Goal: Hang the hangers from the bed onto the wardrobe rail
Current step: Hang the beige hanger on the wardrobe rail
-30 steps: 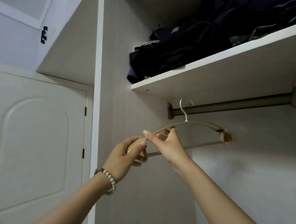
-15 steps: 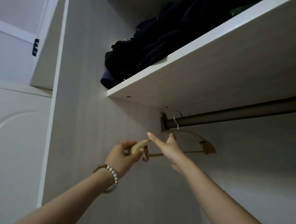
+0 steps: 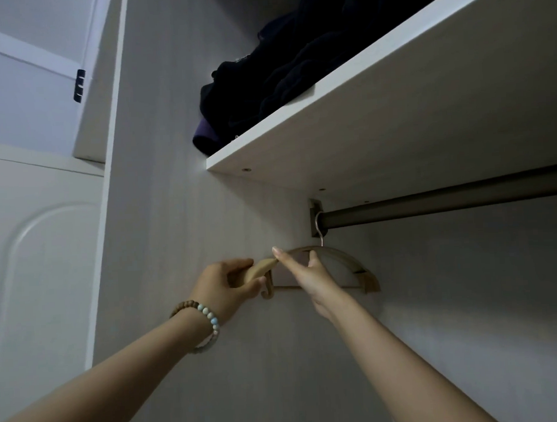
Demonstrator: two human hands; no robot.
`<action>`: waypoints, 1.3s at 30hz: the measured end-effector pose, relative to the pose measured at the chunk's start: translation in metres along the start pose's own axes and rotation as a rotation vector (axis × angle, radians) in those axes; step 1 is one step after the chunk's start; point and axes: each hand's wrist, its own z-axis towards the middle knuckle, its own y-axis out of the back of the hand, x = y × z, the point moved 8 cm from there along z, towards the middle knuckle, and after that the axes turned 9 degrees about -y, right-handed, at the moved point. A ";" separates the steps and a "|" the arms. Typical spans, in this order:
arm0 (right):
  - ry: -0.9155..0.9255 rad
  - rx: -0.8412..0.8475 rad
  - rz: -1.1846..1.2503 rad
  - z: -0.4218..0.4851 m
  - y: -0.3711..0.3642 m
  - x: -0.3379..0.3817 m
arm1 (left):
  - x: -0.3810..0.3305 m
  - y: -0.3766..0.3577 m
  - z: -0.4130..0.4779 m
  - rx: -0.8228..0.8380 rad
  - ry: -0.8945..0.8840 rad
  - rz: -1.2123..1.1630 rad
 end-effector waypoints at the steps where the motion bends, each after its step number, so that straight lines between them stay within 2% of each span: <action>1: -0.002 -0.013 0.000 -0.002 0.000 -0.001 | 0.000 0.000 -0.002 -0.004 0.018 -0.030; 6: 0.032 -0.072 -0.009 -0.020 0.003 -0.003 | -0.003 0.012 -0.008 -0.025 0.052 -0.091; 10: 0.166 -0.117 -0.002 -0.048 -0.002 0.017 | -0.012 0.046 -0.014 -0.069 0.049 -0.102; 14: 0.318 -0.054 -0.025 -0.090 -0.034 0.050 | -0.025 0.090 -0.027 -0.083 0.020 -0.122; 19: 0.460 0.097 -0.125 -0.154 -0.109 0.090 | -0.029 0.170 -0.052 -0.109 0.000 -0.057; 24: 0.548 0.240 -0.183 -0.212 -0.205 0.111 | -0.014 0.267 -0.101 -0.145 0.039 0.053; 28: 0.531 0.370 -0.208 -0.255 -0.302 0.106 | 0.011 0.362 -0.163 -0.170 0.110 0.165; 33: 0.475 0.582 -0.212 -0.320 -0.449 0.078 | 0.060 0.499 -0.283 -0.231 0.289 0.318; 39: 0.368 0.866 -0.248 -0.420 -0.639 0.004 | 0.118 0.651 -0.472 -0.220 0.614 0.580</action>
